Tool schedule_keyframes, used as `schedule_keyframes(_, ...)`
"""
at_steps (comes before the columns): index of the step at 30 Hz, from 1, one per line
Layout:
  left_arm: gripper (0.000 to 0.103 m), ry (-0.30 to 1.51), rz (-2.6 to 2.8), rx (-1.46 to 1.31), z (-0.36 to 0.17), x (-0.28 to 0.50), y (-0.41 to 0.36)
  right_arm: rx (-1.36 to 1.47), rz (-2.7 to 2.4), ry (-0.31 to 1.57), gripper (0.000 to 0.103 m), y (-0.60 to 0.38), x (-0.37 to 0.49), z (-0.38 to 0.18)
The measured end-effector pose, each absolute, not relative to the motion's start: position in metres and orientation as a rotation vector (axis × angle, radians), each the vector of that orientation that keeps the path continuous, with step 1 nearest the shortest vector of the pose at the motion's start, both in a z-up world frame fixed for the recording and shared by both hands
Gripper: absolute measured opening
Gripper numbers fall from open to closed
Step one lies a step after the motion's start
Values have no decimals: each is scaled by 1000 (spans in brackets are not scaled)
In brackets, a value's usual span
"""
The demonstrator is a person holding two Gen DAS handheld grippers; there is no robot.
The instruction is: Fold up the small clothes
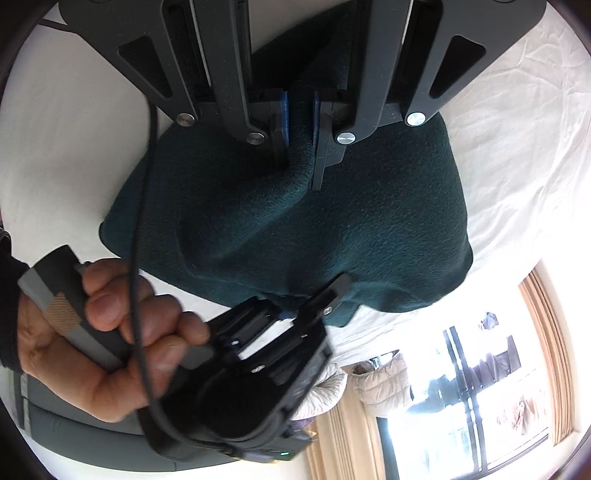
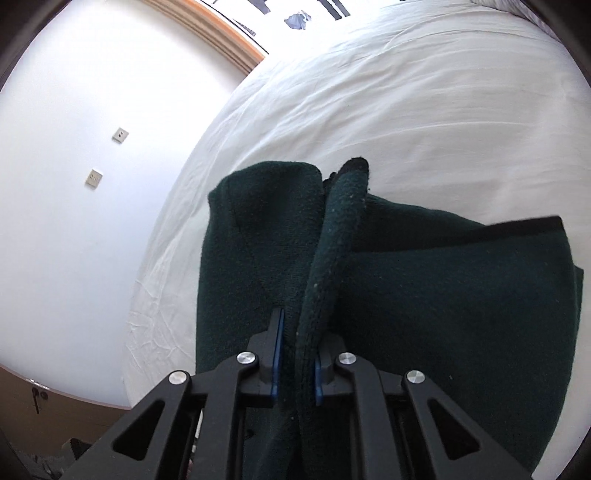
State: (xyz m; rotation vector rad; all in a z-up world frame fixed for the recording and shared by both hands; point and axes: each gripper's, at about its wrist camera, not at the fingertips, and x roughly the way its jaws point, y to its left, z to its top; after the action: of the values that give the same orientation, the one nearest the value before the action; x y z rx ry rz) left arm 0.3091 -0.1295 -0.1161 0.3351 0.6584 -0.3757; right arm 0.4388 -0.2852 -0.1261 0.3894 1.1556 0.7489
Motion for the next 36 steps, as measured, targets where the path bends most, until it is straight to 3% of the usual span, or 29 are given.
schedule_keyframes(5,8,671,-425,379,-122,304,-145,499,671,1172,13,-334,436,-153)
schedule_keyframes(8,8,696,-427,401,-129,304,-146,612,625,1189,34,-359,442,-165)
schedule_keyframes(11,7,712,-428,375,-130,309,-136,728,610,1080,55,-381,440,-153)
schedule_keyframes(16,7,702,-432,376,-131,308,-136,640,625,1025,58,-373,446,-122)
schedule_keyframes(21,7,693,-432,373,-130,303,-150,469,648,1187,48,-315,459,-128)
schedule_keyframes(25,8,690,-433,376,-128,298,-151,460,601,1256,46,-301,469,-145)
schedule_keyframes(26,7,690,-433,375,-128,298,-150,452,607,1252,35,-300,469,-143)
schedule_keyframes(27,7,691,-432,374,-128,299,-150,438,610,1247,14,-316,466,-144)
schedule_keyframes(28,7,691,-431,371,-128,299,-150,425,605,1235,8,-312,466,-139)
schedule_keyframes(36,7,668,-448,380,-123,293,-157,504,577,1079,6,-348,435,-120)
